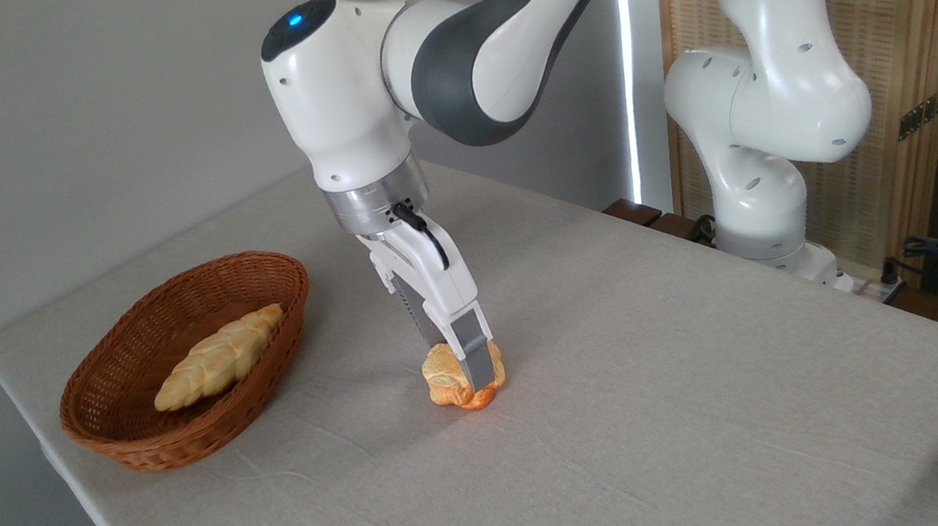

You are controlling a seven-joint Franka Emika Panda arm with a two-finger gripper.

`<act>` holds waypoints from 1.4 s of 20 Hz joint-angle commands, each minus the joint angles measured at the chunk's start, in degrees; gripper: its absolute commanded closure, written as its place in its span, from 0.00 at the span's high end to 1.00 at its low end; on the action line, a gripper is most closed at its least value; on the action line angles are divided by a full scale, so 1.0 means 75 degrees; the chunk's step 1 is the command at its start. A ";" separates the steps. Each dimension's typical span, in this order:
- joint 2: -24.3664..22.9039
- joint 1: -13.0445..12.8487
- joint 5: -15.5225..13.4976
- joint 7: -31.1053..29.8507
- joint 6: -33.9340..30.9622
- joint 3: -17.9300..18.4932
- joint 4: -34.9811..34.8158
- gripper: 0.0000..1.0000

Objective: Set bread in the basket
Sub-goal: 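Lift the bun and carry it into the wicker basket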

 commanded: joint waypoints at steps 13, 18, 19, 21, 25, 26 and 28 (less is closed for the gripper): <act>0.0026 -0.0087 0.0088 0.0132 -0.0072 0.0035 0.0025 0.50; -0.0044 -0.0087 0.0042 0.0050 -0.0072 0.0035 0.0095 0.52; -0.0067 -0.0087 -0.0028 0.0015 -0.0084 0.0035 0.0258 0.52; -0.0067 -0.0099 -0.0157 -0.0195 -0.0072 0.0023 0.0621 0.55; 0.0049 -0.0157 -0.0729 -0.1108 -0.0072 -0.0164 0.1476 0.58; 0.0131 -0.0157 -0.0929 -0.1319 -0.0072 -0.0211 0.1699 0.59; 0.0388 -0.0157 -0.1281 -0.1927 0.0021 -0.0584 0.2097 0.59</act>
